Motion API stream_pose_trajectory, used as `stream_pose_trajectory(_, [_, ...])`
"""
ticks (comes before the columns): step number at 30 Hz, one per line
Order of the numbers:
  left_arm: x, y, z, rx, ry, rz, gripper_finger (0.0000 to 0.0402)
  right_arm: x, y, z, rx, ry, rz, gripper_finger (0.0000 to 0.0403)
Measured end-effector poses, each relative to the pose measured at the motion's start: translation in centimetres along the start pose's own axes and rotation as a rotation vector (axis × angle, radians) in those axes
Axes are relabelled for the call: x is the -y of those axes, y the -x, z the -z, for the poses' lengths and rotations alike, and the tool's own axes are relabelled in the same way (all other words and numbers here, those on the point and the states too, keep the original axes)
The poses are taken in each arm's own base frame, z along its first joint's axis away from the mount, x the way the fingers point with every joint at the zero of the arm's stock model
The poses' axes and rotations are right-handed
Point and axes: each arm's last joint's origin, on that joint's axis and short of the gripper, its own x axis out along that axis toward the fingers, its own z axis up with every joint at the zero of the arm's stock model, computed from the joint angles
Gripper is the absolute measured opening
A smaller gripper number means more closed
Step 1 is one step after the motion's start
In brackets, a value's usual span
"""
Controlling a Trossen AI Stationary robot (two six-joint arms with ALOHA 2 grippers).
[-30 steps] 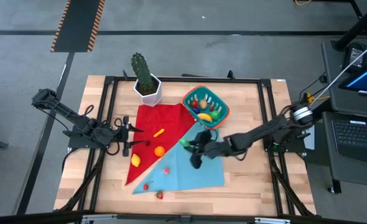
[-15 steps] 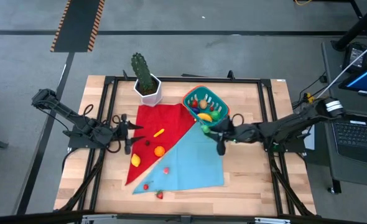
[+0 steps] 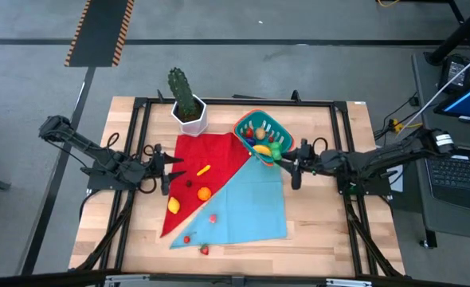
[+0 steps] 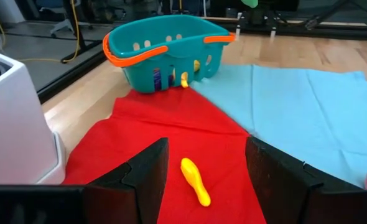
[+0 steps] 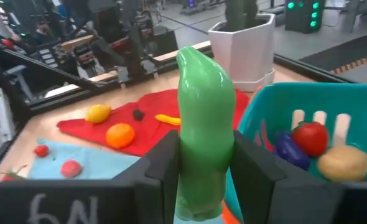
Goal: Build produce basket
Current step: Put the green pea into the blue basket
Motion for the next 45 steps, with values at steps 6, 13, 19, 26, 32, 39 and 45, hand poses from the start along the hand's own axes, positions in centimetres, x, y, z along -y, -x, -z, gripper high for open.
stream_pose_trajectory(6, [-0.2, -0.2, 0.0, 0.000, 0.005, -0.023, 0.0204, 1.3, -0.2, -0.1, 0.020, 0.017, 0.163, 0.0119])
stream_pose_trajectory(13, [-0.4, -0.3, -0.1, 0.000, 0.008, -0.040, 0.0204, 2.4, -0.3, -0.4, 0.050, 0.010, 0.315, 0.0119])
stream_pose_trajectory(19, [-0.5, -0.3, -0.1, 0.000, 0.009, -0.045, 0.0204, 2.7, -0.8, -1.5, 0.015, 0.022, 0.335, 0.0118])
stream_pose_trajectory(26, [-0.5, -0.3, -0.1, 0.000, 0.009, -0.045, 0.0204, 3.3, -1.5, -4.3, -0.092, 0.048, 0.410, 0.0118])
stream_pose_trajectory(32, [-0.5, -0.3, -0.1, -0.002, 0.007, -0.045, 0.0204, 4.3, -2.2, -5.3, -0.131, 0.062, 0.415, 0.0118])
stream_pose_trajectory(39, [-0.5, -0.3, 0.0, -0.009, -0.005, -0.046, 0.0204, 4.6, -3.7, -5.7, -0.277, 0.166, 0.288, 0.0118])
stream_pose_trajectory(45, [-0.5, -0.3, 0.0, -0.009, -0.022, -0.046, 0.0204, 4.4, -5.4, -6.6, -0.493, 0.225, 0.220, 0.0118])
